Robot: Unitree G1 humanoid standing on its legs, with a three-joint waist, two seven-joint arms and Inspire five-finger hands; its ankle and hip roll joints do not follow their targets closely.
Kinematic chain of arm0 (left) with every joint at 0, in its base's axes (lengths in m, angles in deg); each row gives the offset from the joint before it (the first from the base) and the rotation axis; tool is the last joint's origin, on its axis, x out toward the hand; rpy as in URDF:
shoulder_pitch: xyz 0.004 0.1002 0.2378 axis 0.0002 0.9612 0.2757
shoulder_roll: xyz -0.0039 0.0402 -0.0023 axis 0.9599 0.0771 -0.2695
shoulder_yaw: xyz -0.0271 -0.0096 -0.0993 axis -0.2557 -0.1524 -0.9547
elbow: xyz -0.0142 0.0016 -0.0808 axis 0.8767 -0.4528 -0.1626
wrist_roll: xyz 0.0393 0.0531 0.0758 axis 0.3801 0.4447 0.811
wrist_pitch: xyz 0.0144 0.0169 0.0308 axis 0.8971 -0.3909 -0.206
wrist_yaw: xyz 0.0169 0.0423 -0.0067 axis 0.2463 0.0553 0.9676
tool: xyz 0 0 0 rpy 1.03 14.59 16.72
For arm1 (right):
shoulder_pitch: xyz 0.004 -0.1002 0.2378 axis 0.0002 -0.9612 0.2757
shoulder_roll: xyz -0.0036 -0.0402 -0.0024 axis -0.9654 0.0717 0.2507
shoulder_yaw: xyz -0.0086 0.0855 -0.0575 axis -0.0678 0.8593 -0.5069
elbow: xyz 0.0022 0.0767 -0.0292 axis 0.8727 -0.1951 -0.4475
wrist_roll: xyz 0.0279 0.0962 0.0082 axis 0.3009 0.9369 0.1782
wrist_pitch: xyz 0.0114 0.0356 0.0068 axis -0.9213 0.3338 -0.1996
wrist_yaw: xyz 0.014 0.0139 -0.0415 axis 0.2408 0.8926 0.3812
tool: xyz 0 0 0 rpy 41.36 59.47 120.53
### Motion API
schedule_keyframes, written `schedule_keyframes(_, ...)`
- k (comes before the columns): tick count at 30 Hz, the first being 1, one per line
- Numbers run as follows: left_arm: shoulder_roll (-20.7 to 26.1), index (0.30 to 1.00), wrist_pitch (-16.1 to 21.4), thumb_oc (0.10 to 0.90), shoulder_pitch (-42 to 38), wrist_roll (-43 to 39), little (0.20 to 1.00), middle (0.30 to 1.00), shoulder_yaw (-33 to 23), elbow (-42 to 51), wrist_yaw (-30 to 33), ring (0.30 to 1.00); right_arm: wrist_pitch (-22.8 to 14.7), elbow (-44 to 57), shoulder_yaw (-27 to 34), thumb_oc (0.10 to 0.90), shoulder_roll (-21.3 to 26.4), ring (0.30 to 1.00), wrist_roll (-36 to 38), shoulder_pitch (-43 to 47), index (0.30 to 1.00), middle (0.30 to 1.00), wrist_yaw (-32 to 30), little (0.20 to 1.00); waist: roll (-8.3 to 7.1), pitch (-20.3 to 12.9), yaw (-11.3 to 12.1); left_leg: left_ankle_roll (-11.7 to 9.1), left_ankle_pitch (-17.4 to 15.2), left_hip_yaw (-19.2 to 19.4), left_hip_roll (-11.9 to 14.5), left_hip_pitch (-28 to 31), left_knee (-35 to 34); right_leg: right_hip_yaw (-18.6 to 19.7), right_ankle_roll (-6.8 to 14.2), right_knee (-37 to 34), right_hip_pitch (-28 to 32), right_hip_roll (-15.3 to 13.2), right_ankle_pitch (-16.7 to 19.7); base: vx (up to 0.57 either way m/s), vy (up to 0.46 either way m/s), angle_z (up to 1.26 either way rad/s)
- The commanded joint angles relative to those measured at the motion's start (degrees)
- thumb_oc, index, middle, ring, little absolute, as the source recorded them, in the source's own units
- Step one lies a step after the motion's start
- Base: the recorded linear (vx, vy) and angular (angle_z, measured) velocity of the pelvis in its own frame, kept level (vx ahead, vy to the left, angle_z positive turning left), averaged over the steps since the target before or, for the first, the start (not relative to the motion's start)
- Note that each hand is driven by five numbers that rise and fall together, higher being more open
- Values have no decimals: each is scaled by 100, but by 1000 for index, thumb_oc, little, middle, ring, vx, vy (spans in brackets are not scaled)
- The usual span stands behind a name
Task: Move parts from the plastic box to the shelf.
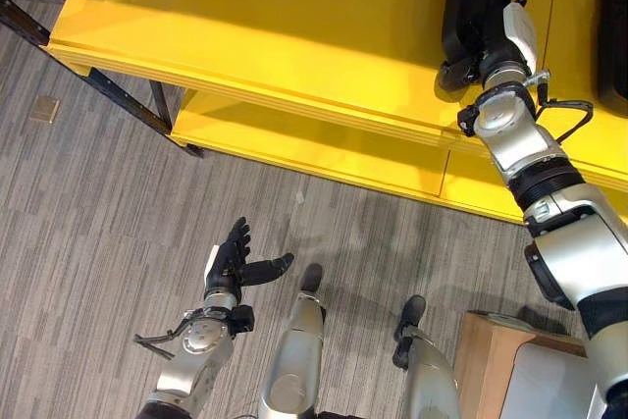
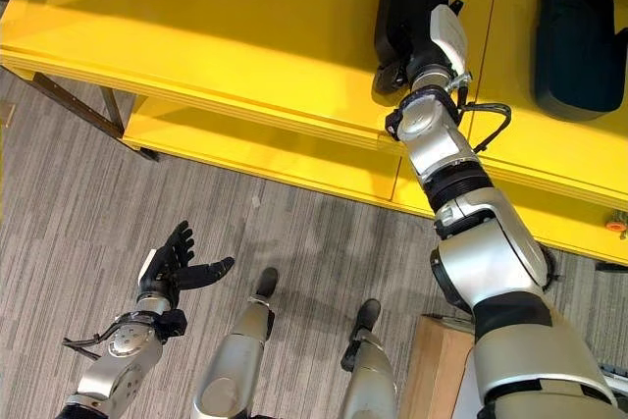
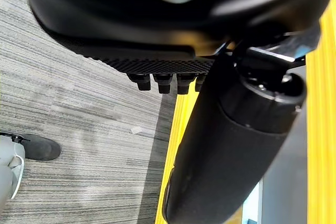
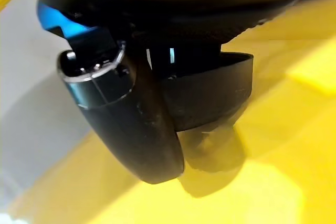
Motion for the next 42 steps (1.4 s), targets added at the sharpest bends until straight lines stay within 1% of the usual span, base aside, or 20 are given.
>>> schedule_keyframes(1, 451, 1000, 508, 900, 129, -212, 1000, 1000, -127, 533, 44, 1000, -443, 417, -169, 900, 156, 1000, 207, 801, 1000, 1000, -182, 1000, -30, -196, 22, 389, -317, 533, -228, -118, 247, -83, -166, 607, 111, 192, -798, 0, 0, 0)
schedule_keyframes(9, 462, 1000, 505, 900, 147, -239, 1000, 1000, -187, 533, 68, 1000, -463, 873, -236, 900, 80, 1000, 180, 733, 1000, 1000, -146, 1000, -55, -200, 15, 398, -337, 551, -228, -132, 287, -51, -177, 626, 101, 209, -803, 0, 0, 0)
schedule_keyframes(16, 468, 1000, 501, 900, 175, -253, 1000, 1000, -263, 544, 89, 1000, -480, 1279, -263, 900, 132, 1000, 92, 696, 1000, 1000, -141, 1000, -76, -184, -4, 393, -333, 546, -218, -122, 293, -41, -178, 632, 112, 203, -793, 0, 0, 0)
schedule_keyframes(17, 473, 1000, 500, 900, 195, -249, 1000, 1000, -284, 536, 82, 1000, -472, 1425, -336, 900, 190, 1000, -30, 699, 1000, 1000, -98, 1000, -101, -182, -9, 389, -333, 548, -211, -114, 292, -42, -180, 613, 116, 202, -781, 0, 0, 0)
schedule_keyframes(22, 469, 1000, 498, 900, 216, -231, 1000, 1000, -314, 503, 82, 1000, -456, 1579, -421, 900, 294, 1000, -210, 660, 1000, 1000, -60, 1000, -135, -170, -23, 386, -329, 545, -198, -128, 312, -48, -180, 618, 120, 209, -776, 0, 0, 0)
schedule_keyframes(25, 469, 1000, 500, 900, 240, -228, 1000, 1000, -346, 499, 76, 1000, -450, 1588, -442, 900, 355, 1000, -246, 633, 1000, 1000, -35, 1000, -148, -166, -40, 384, -328, 542, -194, -127, 315, -54, -183, 632, 109, 209, -773, 0, 0, 0)
schedule_keyframes(33, 460, 1000, 492, 900, 235, -230, 1000, 1000, -332, 467, 69, 1000, -470, 1436, -306, 900, 329, 1000, -126, 521, 1000, 1000, -68, 1000, -167, -137, -72, 384, -324, 570, -175, -127, 314, -24, -179, 632, 86, 226, -764, 0, 0, 0)
schedule_keyframes(37, 415, 1000, 462, 900, 227, -230, 1000, 1000, -287, 446, 89, 1000, -506, 1335, -31, 900, 162, 1000, 155, 300, 1000, 1000, -142, 1000, -160, -116, -101, 385, -327, 586, -163, -81, 288, -3, -183, 628, 93, 238, -763, 0, 0, 0)
schedule_keyframes(42, 407, 1000, 444, 900, 241, -234, 1000, 1000, -273, 458, 86, 1000, -497, 1190, 131, 900, 52, 1000, 266, 178, 1000, 1000, -182, 1000, -139, -109, -111, 388, -323, 599, -161, -75, 283, 7, -177, 617, 85, 243, -751, 0, 0, 0)
